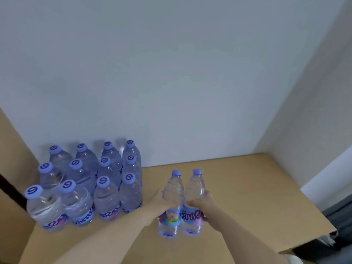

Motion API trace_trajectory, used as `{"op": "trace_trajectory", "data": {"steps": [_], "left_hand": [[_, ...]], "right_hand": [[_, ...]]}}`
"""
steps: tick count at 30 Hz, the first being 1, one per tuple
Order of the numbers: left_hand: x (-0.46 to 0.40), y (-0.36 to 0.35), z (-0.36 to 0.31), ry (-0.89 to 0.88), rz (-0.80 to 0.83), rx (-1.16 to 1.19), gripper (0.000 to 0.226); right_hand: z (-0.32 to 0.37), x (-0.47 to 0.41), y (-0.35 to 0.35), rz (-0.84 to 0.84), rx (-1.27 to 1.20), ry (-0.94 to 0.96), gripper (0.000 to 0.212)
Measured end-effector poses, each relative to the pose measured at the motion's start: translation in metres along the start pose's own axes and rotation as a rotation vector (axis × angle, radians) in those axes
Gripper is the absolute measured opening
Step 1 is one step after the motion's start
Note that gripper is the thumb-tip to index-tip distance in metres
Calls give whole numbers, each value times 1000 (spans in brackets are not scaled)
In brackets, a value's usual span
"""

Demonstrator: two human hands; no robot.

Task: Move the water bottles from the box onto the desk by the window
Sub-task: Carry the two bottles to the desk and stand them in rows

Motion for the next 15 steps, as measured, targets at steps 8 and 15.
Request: {"op": "trace_trajectory", "data": {"steps": [8, 15], "left_hand": [[-23, -5, -29, -120, -440, -126, 59], [-56, 0, -14, -151, -590, -235, 63]], "right_hand": [[32, -64, 20, 129, 290, 158, 82], [44, -81, 17, 219, 330, 309, 51]]}}
Point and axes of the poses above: each hand's wrist, its own x-axis away from the middle knuckle, its own y-axis out of the back of the hand, z = x × y, the point moved 2 cm from there along -x, towards the middle knuckle, and after that the axes turned 3 degrees about -z, right-handed, at the moved point
